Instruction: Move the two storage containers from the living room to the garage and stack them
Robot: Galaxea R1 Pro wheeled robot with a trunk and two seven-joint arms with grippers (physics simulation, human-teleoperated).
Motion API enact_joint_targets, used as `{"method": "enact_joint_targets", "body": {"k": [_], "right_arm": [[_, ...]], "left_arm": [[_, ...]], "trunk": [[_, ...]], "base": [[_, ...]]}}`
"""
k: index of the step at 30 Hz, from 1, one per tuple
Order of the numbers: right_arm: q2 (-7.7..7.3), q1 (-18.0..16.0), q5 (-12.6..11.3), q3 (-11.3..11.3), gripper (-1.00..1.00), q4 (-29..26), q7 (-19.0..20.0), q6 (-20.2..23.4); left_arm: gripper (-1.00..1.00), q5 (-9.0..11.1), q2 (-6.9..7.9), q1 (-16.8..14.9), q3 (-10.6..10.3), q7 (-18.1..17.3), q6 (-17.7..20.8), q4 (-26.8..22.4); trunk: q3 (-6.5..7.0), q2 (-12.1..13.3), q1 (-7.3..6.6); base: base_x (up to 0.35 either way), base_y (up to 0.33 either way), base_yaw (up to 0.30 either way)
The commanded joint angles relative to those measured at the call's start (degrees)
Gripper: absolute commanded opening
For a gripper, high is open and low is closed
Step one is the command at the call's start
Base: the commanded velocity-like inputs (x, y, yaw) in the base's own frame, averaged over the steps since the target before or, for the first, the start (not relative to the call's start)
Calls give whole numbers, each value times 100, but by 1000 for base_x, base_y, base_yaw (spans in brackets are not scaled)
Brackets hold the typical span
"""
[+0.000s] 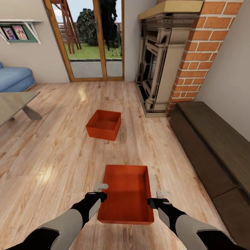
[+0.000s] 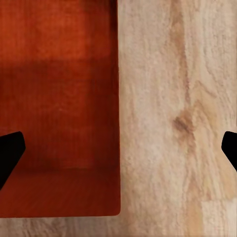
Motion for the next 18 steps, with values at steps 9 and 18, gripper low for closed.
{"method": "enact_joint_targets", "body": {"k": [9,18], "right_arm": [[2,-2,-21,33,100,-2,-18,-50],[-7,-2,-10,34,100,-2,-18,-58]], "left_arm": [[100,50,25,0,-49,32,30,-12],[100,49,37,1,-48,32,28,-20]], "trunk": [[-166,-364,198],[-327,-725,395]], "base": [[0,0,0],[0,0,0]]}}
